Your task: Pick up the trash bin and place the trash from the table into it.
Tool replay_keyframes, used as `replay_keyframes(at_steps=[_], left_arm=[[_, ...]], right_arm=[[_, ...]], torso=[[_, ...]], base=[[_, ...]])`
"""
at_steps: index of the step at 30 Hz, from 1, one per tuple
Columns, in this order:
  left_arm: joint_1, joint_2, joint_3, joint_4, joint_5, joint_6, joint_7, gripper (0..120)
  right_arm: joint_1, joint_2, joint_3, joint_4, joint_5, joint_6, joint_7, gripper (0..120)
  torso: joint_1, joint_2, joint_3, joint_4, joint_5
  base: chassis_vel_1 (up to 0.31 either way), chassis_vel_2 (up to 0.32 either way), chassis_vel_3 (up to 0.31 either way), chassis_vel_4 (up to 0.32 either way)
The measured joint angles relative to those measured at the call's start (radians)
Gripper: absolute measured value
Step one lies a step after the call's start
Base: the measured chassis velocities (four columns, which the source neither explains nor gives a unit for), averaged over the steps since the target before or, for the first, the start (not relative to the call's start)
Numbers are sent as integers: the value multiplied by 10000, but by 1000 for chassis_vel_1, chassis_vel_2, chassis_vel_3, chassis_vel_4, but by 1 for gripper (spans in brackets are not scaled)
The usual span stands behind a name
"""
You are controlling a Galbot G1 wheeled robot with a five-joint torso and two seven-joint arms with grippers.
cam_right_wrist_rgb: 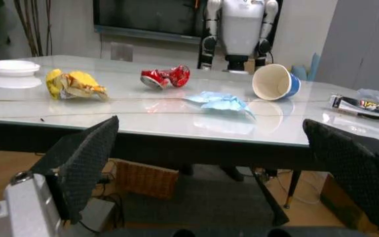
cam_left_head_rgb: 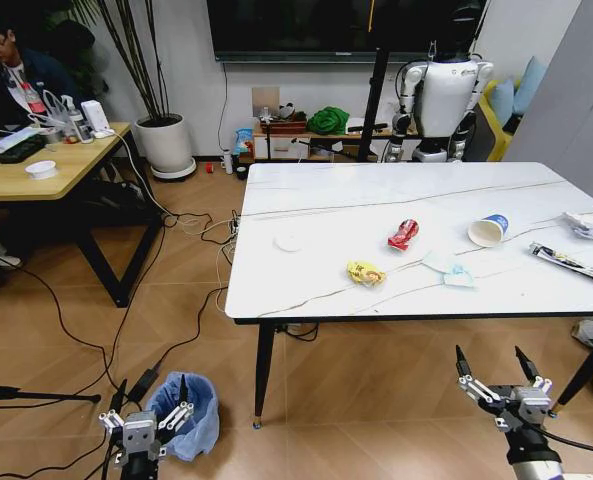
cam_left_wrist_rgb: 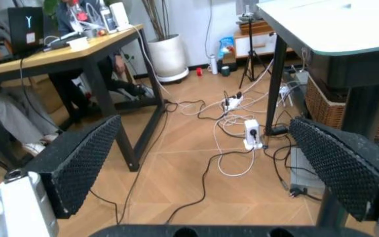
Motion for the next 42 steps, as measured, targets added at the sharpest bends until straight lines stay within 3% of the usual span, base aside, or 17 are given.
replay_keyframes(at_steps=[28, 42], left_arm=[[-174, 89, 87, 320, -166, -24, -219, 100], [-138, 126, 166, 372, -63, 40, -203, 100]], right_arm=[[86, 453, -305, -380, -289, -66, -4, 100], [254, 632, -336, -552, -290, -38, -23, 100]], torso=[[-9, -20, -9, 0, -1], [-340, -756, -414, 0, 0]], base=[[0, 0, 0, 0], [0, 0, 0, 0]])
